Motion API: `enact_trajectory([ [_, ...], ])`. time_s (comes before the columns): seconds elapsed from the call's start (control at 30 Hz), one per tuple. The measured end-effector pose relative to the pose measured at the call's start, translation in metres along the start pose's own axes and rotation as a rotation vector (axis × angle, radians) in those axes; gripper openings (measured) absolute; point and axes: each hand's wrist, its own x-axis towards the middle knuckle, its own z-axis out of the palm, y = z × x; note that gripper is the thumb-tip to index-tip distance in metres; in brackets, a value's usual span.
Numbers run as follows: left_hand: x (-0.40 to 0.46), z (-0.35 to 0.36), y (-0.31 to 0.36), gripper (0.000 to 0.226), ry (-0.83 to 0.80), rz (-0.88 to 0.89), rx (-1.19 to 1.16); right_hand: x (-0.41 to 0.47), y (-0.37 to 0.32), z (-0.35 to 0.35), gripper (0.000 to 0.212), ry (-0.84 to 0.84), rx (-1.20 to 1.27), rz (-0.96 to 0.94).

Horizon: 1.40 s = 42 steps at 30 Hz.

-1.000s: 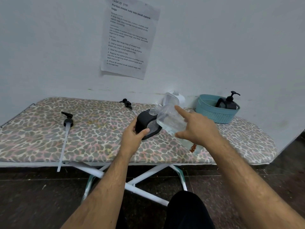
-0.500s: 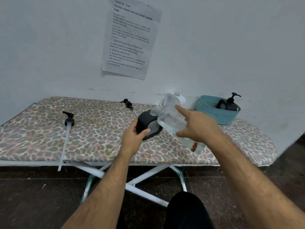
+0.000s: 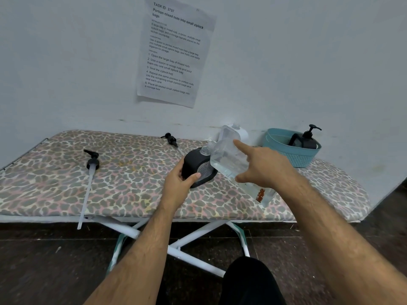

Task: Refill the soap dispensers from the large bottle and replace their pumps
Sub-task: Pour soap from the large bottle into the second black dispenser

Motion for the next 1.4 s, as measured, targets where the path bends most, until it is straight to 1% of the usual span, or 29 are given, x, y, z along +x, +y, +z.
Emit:
enact_trajectory([
  [0.5,0.001,0.000,-0.003,0.057,-0.012,0.007,-0.022,-0.001,-0.004,-0.013,0.092,-0.023,-0.025,-0.015],
  [0.83,0.002,0.000,-0.003,0.058,-0.007,0.002,-0.005,0.003,-0.003,-0.014,0.097,-0.032,-0.043,-0.017],
  [1.4,0.001,0.000,0.000,0.055,-0.005,0.000,0.001,0.004,-0.002,-0.015,0.098,-0.038,-0.047,-0.025],
])
